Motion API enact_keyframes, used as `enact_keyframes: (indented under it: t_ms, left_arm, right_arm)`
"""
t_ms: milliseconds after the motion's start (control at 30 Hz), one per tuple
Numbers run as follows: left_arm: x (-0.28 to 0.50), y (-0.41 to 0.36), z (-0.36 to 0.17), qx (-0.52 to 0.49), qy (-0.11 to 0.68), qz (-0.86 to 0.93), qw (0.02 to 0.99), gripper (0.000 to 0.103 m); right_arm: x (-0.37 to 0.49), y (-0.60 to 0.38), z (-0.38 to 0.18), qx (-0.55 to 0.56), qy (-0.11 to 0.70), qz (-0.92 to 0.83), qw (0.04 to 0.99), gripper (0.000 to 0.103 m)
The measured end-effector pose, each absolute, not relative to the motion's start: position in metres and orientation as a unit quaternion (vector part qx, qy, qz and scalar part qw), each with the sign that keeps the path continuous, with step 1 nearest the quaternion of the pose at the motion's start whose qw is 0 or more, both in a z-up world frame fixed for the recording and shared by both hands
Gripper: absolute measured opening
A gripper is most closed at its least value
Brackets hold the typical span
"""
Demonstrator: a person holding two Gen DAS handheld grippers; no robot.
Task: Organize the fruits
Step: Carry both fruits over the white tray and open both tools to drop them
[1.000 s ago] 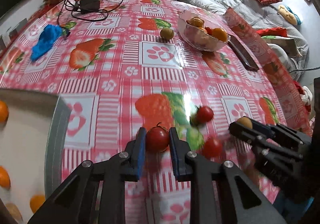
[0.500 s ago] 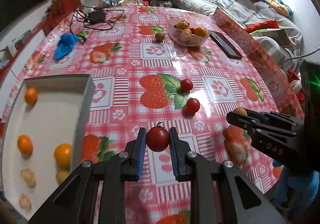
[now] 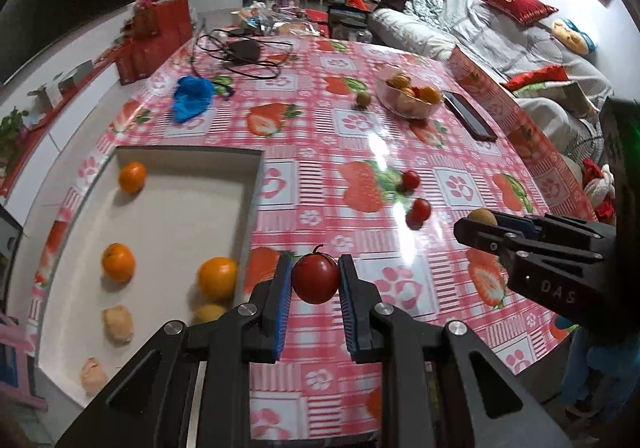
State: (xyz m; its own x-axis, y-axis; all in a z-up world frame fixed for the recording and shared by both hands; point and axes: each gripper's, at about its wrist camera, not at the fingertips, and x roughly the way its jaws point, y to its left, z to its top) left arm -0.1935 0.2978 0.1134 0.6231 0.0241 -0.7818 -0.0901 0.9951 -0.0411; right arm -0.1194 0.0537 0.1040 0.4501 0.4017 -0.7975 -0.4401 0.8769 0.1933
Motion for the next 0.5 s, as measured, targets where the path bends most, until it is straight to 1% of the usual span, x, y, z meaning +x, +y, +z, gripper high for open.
enact_keyframes:
  t_ms: [300, 500]
  left_arm:
    - [-0.22, 0.374, 0.121, -0.068, 0.421, 0.087, 0.9, 0.025]
    - [-0.231, 0.414, 0.138, -0.074, 0.403, 0.112, 0.905, 0.025]
  right_arm:
    - [-0.13, 0.116, 0.122, -0.051, 0.457, 0.293, 0.838, 0.027]
    - [-0.135, 0.16, 0.132, -0.063, 0.455, 0.327, 0.826, 0.027]
